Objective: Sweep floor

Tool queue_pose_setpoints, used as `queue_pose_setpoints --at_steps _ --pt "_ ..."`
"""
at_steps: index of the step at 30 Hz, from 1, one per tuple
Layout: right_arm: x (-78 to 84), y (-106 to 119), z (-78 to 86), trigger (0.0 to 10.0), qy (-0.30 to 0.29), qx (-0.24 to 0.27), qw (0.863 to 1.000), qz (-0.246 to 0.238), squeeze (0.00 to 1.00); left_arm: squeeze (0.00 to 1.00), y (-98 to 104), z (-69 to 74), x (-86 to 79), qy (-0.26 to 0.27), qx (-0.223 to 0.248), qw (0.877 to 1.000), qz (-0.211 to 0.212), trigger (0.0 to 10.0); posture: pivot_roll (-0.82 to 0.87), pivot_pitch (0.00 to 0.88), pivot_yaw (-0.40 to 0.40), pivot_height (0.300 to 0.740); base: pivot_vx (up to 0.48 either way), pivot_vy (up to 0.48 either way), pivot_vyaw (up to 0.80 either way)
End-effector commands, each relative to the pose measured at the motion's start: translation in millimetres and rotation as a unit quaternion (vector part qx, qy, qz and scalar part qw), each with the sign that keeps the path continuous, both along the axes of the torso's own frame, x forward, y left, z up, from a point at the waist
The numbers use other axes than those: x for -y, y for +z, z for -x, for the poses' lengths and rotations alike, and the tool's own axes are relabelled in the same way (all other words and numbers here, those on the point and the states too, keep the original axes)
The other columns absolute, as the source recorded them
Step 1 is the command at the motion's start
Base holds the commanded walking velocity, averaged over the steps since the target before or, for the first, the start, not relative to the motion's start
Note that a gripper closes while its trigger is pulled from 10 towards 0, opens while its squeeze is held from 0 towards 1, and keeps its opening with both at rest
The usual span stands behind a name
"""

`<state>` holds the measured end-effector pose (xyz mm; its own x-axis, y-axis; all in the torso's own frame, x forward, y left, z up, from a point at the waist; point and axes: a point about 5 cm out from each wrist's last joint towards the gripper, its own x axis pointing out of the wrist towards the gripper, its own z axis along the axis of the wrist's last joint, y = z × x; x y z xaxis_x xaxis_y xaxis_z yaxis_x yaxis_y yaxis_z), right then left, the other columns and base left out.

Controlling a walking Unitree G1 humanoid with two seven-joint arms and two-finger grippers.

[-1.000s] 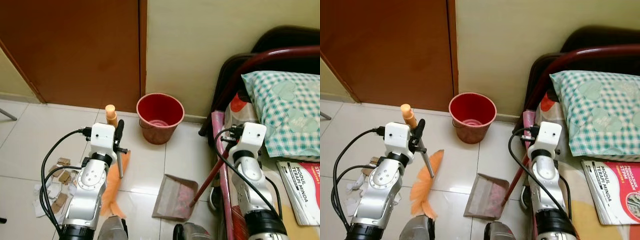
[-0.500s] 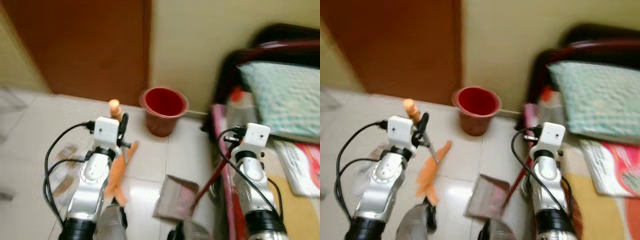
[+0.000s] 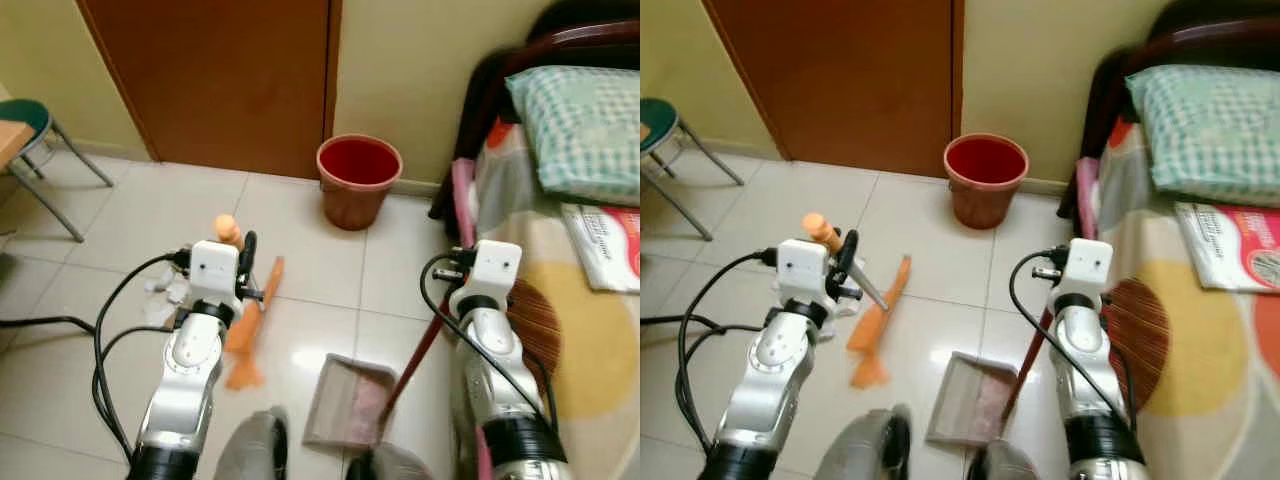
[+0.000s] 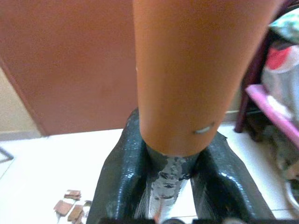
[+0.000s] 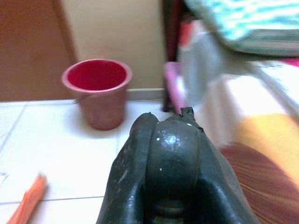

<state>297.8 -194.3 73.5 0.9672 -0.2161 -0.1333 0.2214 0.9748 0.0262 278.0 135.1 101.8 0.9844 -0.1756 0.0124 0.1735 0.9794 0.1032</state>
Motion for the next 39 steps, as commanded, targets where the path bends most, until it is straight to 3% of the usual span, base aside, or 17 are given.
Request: queue_pose_setpoints --at_steps 1,7,13,18,27,39 --pt "-2.7 5.7 -2.7 10.0 0.003 0.011 1.0 0.001 0.0 0.0 3.0 -0.1 -0.7 -0.005 0.004 1.0 -0.001 10.0 -0.02 0.105 -0.033 0.74 0.0 0.0 0.0" --pt "-0.1 6.0 -2.2 10.0 -0.003 0.012 1.0 0.001 0.0 0.0 -0.4 2.6 -4.8 -0.003 -0.004 1.0 0.001 10.0 -0.02 0.104 -0.033 0.74 0.0 0.0 0.0" --pt "11.4 -0.1 6.2 10.0 -0.028 0.003 1.0 -0.003 0.0 0.0 -15.3 16.8 -22.8 0.016 -0.035 0.999 -0.006 10.0 -0.02 0.091 -0.024 0.74 0.0 0.0 0.0" --pt "10.1 -4.7 6.4 10.0 -0.033 -0.005 0.999 -0.02 0.0 0.0 -22.2 23.0 -27.0 0.019 -0.05 0.999 -0.006 10.0 -0.02 0.087 -0.01 0.74 0.0 0.0 0.0" --pt "0.7 6.5 -6.5 10.0 -0.017 0.015 1.0 -0.021 0.0 0.0 -4.8 7.7 -13.9 0.001 -0.014 1.0 -0.002 10.0 -0.01 0.077 -0.002 0.74 0.0 0.271 -0.73" --pt "0.3 5.6 -8.0 10.0 -0.02 0.015 0.999 -0.021 0.0 0.0 1.0 2.9 -18.1 0.0 -0.007 1.0 -0.007 10.0 0.0 0.084 -0.002 0.74 0.0 0.334 0.0"
